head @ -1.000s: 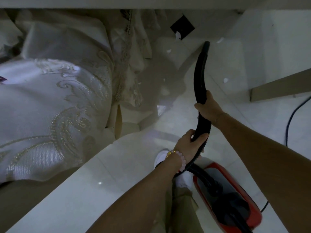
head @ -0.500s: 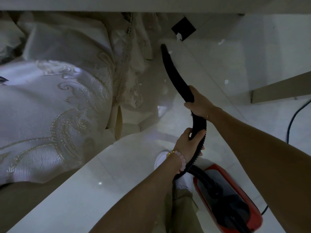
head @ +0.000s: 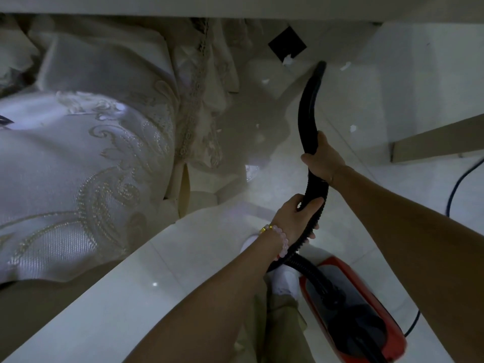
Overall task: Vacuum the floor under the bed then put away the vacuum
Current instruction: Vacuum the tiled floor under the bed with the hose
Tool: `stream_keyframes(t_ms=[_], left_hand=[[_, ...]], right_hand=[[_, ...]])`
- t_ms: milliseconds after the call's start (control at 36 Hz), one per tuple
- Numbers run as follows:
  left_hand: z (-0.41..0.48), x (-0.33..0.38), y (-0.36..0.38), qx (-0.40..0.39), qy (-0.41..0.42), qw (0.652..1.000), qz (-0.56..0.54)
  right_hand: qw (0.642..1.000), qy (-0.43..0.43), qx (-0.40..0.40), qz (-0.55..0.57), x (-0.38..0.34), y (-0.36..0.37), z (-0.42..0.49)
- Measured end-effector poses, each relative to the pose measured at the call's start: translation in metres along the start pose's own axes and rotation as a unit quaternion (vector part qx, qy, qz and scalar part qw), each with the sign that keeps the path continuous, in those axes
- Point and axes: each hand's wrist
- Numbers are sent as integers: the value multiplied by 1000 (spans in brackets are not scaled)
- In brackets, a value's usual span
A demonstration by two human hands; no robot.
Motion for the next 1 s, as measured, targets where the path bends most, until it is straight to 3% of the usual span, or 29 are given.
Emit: stream_keyframes(t_ms=[750, 1000], left_hand=[[-4, -4, 6, 12, -2, 1000, -24], [-19, -15, 0, 13, 5, 1000, 5]], right_hand=[[996, -66, -62, 17, -4, -1, -2], [997, -42, -60, 40, 2, 4, -22]])
Point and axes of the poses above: each hand's wrist, its own z-axis towards the middle knuckle, its own y-axis out of the palm, x = y × z, and after that the axes turned 13 degrees about x, right-handed
